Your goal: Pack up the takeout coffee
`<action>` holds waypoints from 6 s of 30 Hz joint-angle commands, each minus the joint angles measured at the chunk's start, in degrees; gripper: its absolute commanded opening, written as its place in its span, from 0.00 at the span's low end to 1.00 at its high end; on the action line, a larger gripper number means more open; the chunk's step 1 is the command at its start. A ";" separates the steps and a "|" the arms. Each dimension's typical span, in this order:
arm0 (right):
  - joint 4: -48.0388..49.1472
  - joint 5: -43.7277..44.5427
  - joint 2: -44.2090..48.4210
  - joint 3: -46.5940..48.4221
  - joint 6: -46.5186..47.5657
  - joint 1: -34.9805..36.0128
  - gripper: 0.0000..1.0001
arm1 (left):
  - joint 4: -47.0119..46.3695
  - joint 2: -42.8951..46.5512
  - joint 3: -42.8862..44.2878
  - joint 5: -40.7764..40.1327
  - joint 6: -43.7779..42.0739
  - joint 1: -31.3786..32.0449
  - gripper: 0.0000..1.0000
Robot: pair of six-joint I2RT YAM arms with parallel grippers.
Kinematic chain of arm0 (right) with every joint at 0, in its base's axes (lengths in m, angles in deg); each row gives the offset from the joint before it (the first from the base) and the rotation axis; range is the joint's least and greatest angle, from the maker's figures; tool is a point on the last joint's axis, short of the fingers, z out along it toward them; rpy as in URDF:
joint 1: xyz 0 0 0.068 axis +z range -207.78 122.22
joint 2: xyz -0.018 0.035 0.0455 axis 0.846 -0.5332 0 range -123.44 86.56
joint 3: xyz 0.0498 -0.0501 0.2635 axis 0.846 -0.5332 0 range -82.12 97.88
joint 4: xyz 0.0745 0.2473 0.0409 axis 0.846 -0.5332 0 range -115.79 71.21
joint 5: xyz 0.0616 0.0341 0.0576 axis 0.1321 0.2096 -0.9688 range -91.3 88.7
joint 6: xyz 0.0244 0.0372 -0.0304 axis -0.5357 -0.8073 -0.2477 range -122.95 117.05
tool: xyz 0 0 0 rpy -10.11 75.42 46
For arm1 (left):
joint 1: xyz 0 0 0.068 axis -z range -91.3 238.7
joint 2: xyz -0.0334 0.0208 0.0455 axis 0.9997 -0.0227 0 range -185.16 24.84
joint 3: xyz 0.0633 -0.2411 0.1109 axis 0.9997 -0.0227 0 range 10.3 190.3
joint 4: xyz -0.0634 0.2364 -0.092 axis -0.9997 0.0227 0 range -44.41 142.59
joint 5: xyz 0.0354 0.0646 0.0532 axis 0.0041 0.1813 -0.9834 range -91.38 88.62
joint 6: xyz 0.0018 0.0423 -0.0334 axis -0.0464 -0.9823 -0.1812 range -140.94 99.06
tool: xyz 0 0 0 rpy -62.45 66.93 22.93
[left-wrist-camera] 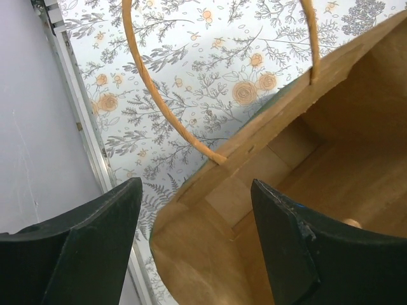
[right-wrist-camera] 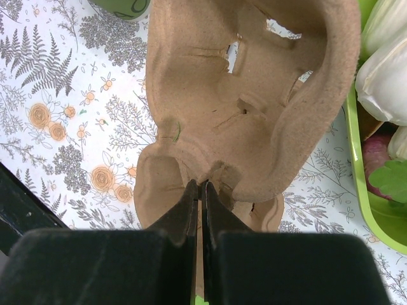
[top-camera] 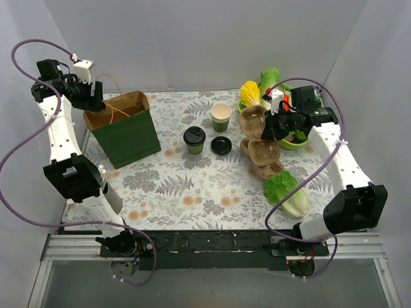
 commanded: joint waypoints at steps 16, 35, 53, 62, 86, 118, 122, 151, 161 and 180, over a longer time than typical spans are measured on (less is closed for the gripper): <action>-0.19 0.97 0.65 1.08 0.73 -0.33 0.01 | 0.92 -3.50 2.73 10.46 -11.24 0.03 0.37; -1.25 1.41 -4.01 6.17 1.97 -0.24 0.01 | 5.32 14.69 -11.67 16.17 -15.37 1.35 0.00; -2.92 -0.34 -5.06 10.57 2.23 -0.33 0.01 | 12.34 32.45 -25.73 20.57 -19.41 4.33 0.00; -5.29 -6.39 -3.22 17.76 2.40 1.60 0.01 | 14.46 37.46 -33.73 20.65 -17.92 8.11 0.00; -25.76 -15.55 -4.54 34.57 23.49 28.41 0.01 | 8.92 44.85 -40.60 17.75 -11.42 19.72 0.00; -19.19 -9.14 -16.48 -8.85 45.66 30.17 0.08 | -3.47 39.75 -44.28 15.47 -0.52 20.07 0.00; -17.69 -8.61 -18.07 -6.92 43.28 30.08 0.35 | -4.08 39.31 -44.46 15.82 -0.08 20.07 0.00; 19.85 9.50 4.61 -31.71 9.00 40.01 0.56 | -5.84 39.92 -46.75 16.26 2.64 20.07 0.00; 18.27 9.41 1.97 -30.74 8.47 42.21 0.57 | -5.93 40.45 -47.62 15.38 2.47 20.16 0.00; 18.18 12.40 0.21 -31.97 10.32 42.48 0.50 | -7.34 40.45 -48.33 15.21 3.26 20.42 0.00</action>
